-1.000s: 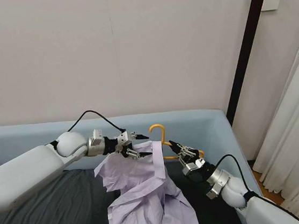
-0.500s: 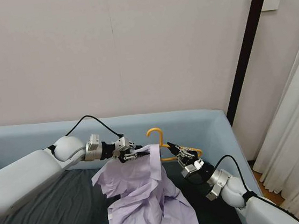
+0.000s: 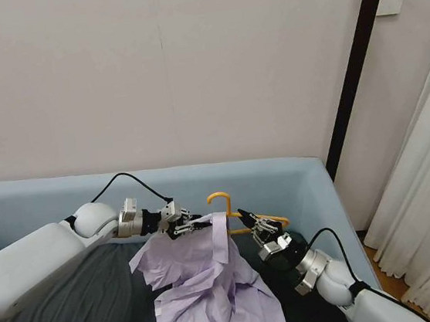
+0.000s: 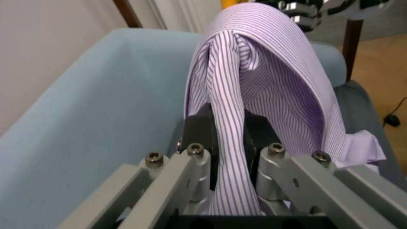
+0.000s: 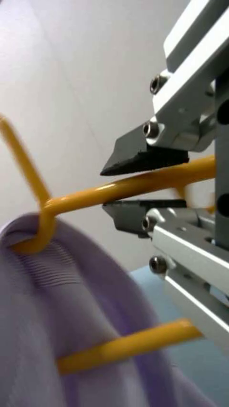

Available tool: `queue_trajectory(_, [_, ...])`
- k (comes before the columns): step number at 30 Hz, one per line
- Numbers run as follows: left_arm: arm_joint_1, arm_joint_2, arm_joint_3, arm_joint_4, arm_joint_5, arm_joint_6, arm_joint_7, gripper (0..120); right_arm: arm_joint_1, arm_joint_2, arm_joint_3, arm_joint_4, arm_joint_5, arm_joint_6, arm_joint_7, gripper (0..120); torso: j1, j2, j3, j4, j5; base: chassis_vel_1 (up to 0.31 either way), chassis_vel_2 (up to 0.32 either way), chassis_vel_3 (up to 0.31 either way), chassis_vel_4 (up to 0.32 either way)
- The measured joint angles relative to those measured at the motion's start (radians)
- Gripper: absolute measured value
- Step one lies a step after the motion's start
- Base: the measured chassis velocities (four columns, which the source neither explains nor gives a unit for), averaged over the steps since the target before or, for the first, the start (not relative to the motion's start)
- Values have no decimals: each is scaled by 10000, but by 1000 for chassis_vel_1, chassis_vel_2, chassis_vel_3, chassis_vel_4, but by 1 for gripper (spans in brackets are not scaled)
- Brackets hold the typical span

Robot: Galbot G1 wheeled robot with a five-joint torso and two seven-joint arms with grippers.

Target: Pick up the clothes from the sofa and hang them on the clothes hanger.

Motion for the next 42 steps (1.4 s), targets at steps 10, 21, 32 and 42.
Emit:
queue_trajectory(10, [1254,338,-1424,155,10,-177,15,8,-1062,-1199,50,1200,3299,-668,-785,55,0,0,0,-1,1,0,0,0,0])
queue_trajectory(21, [3156,809,-2785,108,6,-574,67,8,-2435,-1890,-51,2555,7434,-3418,-1103,94,0,0,-1,0,0,0,0,0,0])
queue_trajectory(32, [4563,1043,-3731,-111,11,-867,-208,8,-2366,-1748,-1622,3945,11264,-7704,-550,100,-1,0,-1,-1,-1,0,0,0,0])
queue_trajectory(42, [4821,1182,-3967,-406,-22,-826,-329,8,-1330,-871,-2985,1986,11251,-8055,-425,100,1,-2,1,-1,1,0,0,0,0])
